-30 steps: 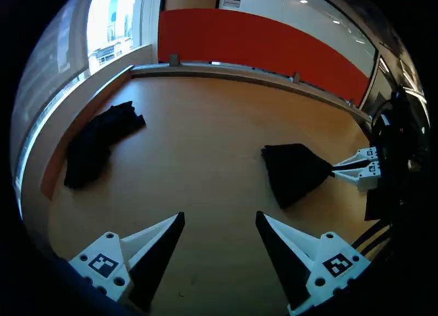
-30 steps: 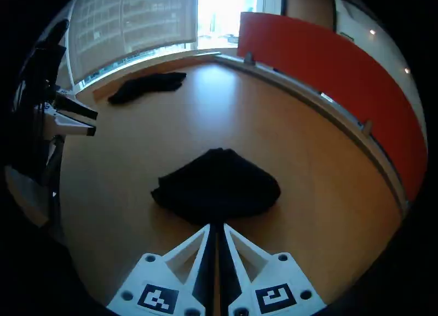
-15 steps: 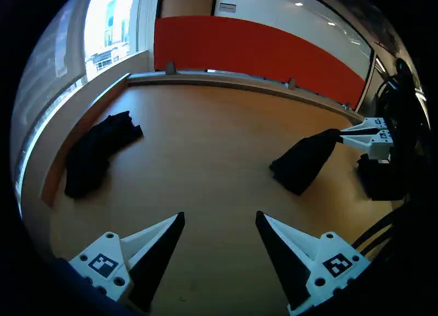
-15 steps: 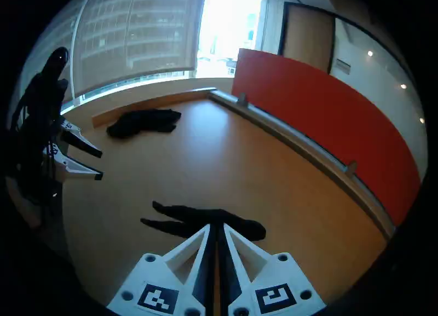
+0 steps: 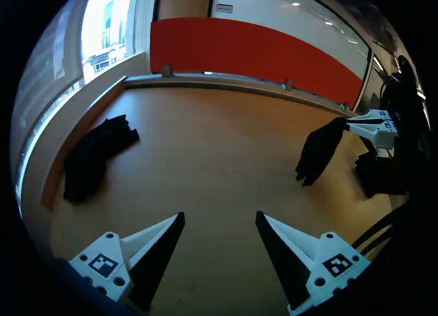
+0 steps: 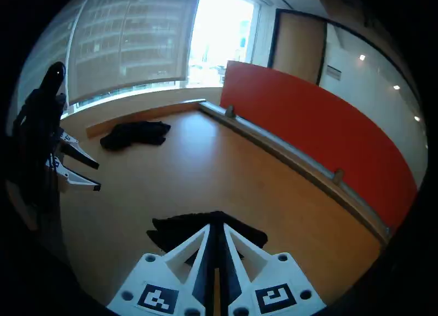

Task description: Fold towel

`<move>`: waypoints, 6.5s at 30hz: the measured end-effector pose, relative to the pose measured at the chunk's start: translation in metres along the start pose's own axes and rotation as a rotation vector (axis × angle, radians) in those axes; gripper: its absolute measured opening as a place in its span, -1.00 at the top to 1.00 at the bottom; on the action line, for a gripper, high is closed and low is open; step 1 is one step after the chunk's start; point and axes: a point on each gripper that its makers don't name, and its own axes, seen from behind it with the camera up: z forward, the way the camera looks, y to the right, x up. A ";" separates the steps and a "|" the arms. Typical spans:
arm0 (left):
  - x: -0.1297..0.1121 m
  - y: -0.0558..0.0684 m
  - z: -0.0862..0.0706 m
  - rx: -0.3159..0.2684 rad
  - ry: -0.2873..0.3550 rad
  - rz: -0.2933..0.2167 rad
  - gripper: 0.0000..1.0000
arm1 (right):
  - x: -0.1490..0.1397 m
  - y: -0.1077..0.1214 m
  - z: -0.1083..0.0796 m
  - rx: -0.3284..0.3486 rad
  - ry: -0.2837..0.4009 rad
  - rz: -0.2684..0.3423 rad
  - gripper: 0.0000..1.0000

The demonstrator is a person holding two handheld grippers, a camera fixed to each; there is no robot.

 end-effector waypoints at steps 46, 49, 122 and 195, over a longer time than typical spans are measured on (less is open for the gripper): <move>0.009 0.030 0.019 -0.024 -0.025 0.085 -0.93 | -0.073 0.196 -0.123 -0.307 -0.038 0.145 0.96; 0.009 0.032 0.019 -0.025 -0.028 0.088 -0.93 | -0.076 0.210 -0.132 -0.325 -0.039 0.151 0.96; 0.013 0.071 0.023 -0.058 -0.049 0.170 -0.93 | -0.270 0.255 -0.278 -0.542 -0.283 0.356 0.96; 0.011 0.058 0.015 -0.025 -0.043 0.165 -0.93 | -0.409 0.236 -0.276 -0.675 -0.442 0.616 -0.40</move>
